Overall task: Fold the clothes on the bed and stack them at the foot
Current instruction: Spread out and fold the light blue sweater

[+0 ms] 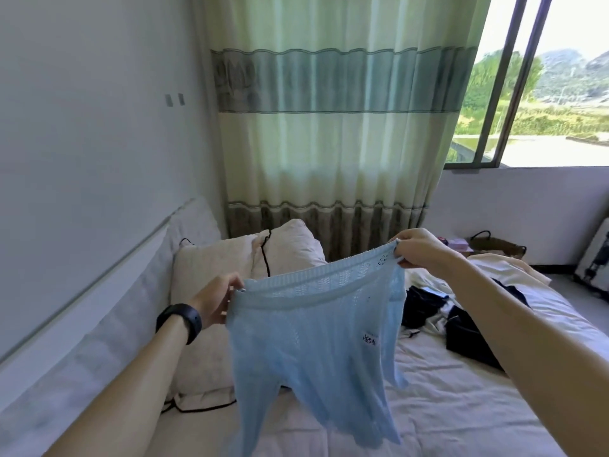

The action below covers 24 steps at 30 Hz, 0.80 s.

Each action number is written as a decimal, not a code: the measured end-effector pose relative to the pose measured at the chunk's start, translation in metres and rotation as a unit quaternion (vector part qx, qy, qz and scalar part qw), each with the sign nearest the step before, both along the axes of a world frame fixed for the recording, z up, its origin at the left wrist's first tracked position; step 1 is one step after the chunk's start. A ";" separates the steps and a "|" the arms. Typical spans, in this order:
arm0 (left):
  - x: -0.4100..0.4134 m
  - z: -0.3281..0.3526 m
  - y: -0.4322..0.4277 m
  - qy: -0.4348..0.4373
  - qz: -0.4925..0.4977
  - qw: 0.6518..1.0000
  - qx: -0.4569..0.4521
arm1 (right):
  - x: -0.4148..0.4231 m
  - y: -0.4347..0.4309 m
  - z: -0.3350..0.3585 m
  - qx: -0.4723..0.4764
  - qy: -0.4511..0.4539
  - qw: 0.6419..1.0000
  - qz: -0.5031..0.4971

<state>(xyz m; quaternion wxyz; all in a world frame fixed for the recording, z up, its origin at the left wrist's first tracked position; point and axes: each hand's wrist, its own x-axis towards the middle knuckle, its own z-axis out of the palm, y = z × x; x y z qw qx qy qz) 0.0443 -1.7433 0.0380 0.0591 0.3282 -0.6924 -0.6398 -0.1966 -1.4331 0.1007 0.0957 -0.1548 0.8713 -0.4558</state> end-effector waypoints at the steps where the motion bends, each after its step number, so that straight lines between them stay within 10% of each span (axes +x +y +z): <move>1: -0.001 -0.003 -0.001 -0.007 -0.037 0.999 0.006 | 0.000 0.002 -0.002 0.002 -0.014 1.000 0.020; 10: 0.005 -0.010 -0.011 -0.113 -0.277 0.907 -0.298 | 0.008 0.033 -0.044 0.145 0.057 0.987 0.029; 17: 0.031 -0.055 -0.028 -0.028 -0.101 0.926 -0.362 | 0.059 0.061 -0.095 -0.002 -0.124 0.989 0.085; 24: 0.051 -0.089 -0.045 0.017 -0.011 0.916 -0.402 | 0.102 0.074 -0.129 0.119 -0.141 0.966 0.183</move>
